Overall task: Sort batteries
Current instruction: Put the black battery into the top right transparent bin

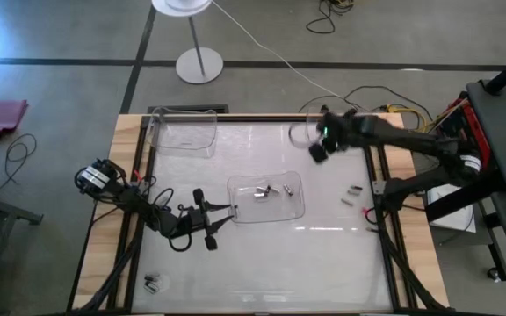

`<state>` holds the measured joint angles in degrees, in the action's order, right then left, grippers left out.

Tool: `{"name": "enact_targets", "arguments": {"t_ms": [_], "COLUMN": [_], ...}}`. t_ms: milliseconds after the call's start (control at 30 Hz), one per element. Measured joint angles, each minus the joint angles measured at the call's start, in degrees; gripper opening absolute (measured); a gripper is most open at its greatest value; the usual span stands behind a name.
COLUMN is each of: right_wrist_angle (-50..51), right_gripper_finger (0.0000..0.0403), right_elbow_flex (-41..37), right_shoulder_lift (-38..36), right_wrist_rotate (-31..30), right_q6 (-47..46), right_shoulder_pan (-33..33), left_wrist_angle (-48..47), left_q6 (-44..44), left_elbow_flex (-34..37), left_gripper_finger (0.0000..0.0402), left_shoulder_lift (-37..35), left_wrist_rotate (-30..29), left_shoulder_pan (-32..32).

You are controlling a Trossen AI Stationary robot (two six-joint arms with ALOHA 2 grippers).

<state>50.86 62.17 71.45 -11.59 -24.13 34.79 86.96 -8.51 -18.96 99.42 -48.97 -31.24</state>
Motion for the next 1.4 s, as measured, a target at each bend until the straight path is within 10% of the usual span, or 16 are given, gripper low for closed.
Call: {"name": "enact_targets", "arguments": {"t_ms": [267, 867, 1400], "right_wrist_angle": [-4.6, -14.2, -11.7], "right_gripper_finger": [0.0022, 0.0022, 0.0134], "right_elbow_flex": [-2.0, -4.3, -4.4], "right_shoulder_lift": [8.6, 24.1, 15.0], "right_wrist_rotate": [4.9, 7.5, -0.4], "right_q6": [-0.6, -6.3, -7.9], "right_shoulder_pan": [15.1, 20.7, 20.7], "left_wrist_angle": [0.0, 3.0, 3.1], "left_q6": [-1.2, -9.2, -9.3], "left_elbow_flex": [0.0, 0.0, -0.2], "left_gripper_finger": [0.0135, 0.0135, 0.0135], "left_shoulder_lift": [0.0, -0.7, -1.1], "left_wrist_rotate": [0.0, -0.7, -4.5], "left_shoulder_pan": [-0.1, -0.1, -0.1]}}
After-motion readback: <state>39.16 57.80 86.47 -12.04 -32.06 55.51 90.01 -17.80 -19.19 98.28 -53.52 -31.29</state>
